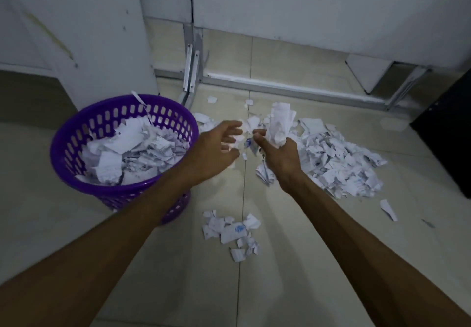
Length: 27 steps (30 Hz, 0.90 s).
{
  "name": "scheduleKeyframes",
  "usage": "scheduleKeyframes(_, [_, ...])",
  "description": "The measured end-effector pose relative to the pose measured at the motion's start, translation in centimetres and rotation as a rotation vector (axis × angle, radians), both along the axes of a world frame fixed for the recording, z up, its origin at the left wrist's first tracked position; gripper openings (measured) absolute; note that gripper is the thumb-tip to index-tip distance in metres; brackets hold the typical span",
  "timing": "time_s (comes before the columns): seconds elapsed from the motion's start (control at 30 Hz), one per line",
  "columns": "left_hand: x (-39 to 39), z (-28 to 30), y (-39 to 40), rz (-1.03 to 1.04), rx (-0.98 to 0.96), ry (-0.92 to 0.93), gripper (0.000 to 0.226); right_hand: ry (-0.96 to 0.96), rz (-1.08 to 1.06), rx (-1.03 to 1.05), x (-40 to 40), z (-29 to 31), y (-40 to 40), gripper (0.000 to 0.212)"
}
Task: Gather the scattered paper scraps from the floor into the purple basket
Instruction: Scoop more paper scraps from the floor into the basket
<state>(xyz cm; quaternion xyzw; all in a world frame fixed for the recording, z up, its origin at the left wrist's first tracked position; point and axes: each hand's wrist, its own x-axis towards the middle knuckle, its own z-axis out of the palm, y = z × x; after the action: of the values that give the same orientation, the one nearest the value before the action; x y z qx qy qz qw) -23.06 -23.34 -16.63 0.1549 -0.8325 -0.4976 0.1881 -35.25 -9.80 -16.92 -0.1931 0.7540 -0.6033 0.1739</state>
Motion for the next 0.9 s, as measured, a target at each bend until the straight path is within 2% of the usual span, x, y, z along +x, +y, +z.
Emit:
scheduleKeyframes(0.13, [1.4, 6.3, -4.7, 0.128, 0.024, 0.093, 0.044, 0.039, 0.069, -0.107, 2.0, 5.0, -4.1, 0.020])
scheduleKeyframes(0.23, [4.4, 8.1, -8.4, 0.249, -0.006, 0.084, 0.040, 0.048, 0.126, -0.158, 4.6, 7.2, -8.2, 0.028])
scheduleKeyframes(0.3, [7.0, 7.9, -10.7, 0.322, -0.011, 0.074, 0.039, 0.054, 0.181, -0.154, 6.6, 7.7, -11.0, 0.029])
scheduleKeyframes(0.4, [10.9, 6.6, -13.3, 0.427, 0.019, 0.067, 0.037, 0.067, 0.268, -0.134, 9.3, 7.2, -14.6, 0.017])
scheduleKeyframes(0.5, [14.1, 4.5, -15.1, 0.485, -0.037, 0.043, 0.034, 0.165, 0.339, -0.048, 11.4, 5.7, -17.6, 0.012])
scheduleKeyframes(0.57, [15.6, 3.4, -15.7, 0.502, -0.159, 0.003, 0.034, 0.246, 0.393, 0.086, 11.7, 4.5, -18.7, 0.021])
scheduleKeyframes(0.63, [16.5, 2.8, -16.0, 0.519, -0.277, -0.013, 0.033, 0.436, 0.456, 0.300, 11.4, 3.7, -19.2, 0.044])
scheduleKeyframes(0.73, [17.3, 2.1, -16.3, 0.522, -0.297, 0.016, 0.035, 0.572, 0.506, 0.418, 11.0, 3.4, -19.3, 0.075])
scheduleKeyframes(0.83, [17.7, 1.6, -16.3, 0.585, -0.222, 0.071, 0.039, 0.600, 0.588, 0.442, 10.4, 3.0, -19.4, 0.084])
scheduleKeyframes(0.9, [17.8, 1.5, -16.3, 0.612, -0.233, 0.069, 0.041, 0.639, 0.584, 0.419, 10.1, 2.8, -19.1, 0.077])
